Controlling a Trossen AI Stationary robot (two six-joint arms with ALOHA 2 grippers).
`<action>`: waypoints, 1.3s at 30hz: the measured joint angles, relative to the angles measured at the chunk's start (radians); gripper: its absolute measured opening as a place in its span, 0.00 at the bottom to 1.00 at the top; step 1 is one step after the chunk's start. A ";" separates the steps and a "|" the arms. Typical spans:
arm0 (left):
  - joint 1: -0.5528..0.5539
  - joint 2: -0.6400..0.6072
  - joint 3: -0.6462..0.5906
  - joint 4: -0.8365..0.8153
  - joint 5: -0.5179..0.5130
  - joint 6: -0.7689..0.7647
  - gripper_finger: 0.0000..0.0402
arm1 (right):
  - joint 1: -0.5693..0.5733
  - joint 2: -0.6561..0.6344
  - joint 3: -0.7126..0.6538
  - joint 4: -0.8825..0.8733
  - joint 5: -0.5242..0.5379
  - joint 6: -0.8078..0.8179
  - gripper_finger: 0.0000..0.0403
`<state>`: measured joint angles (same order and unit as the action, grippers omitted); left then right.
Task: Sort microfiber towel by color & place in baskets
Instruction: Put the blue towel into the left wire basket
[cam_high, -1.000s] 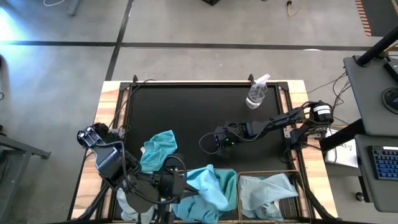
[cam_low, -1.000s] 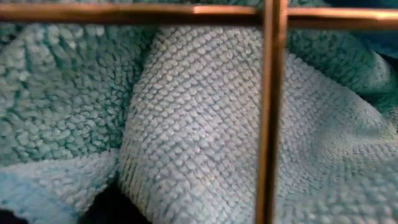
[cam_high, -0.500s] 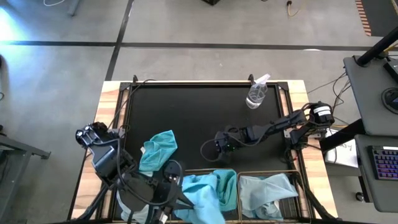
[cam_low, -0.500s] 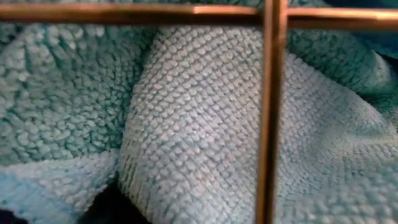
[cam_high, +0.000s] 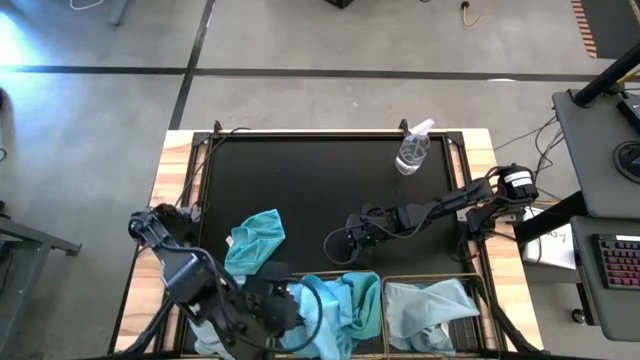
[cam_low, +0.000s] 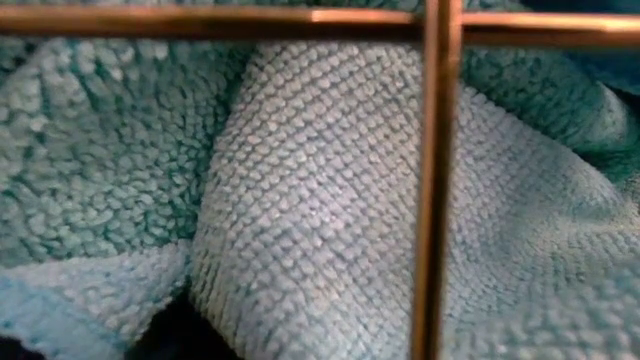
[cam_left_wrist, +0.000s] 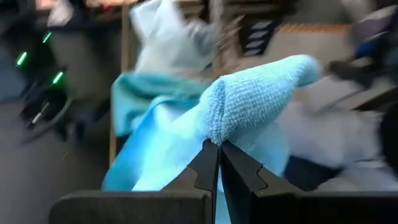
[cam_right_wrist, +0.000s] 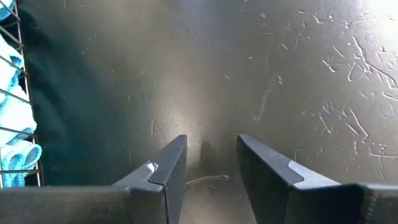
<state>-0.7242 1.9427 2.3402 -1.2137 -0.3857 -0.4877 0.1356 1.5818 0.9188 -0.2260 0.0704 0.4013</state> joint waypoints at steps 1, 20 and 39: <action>0.000 0.009 0.000 -0.035 -0.019 -0.025 0.00 | 0.000 0.000 0.000 0.000 0.000 0.000 0.33; -0.002 0.180 -0.010 -0.320 -0.043 -0.188 0.00 | 0.011 0.000 0.000 0.042 0.002 -0.022 0.33; 0.076 0.156 -0.289 -0.076 0.166 0.022 0.00 | 0.011 0.000 0.000 0.052 0.000 -0.027 0.33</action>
<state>-0.6481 2.0986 2.0513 -1.2900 -0.2202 -0.4658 0.1463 1.5818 0.9188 -0.1738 0.0708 0.3748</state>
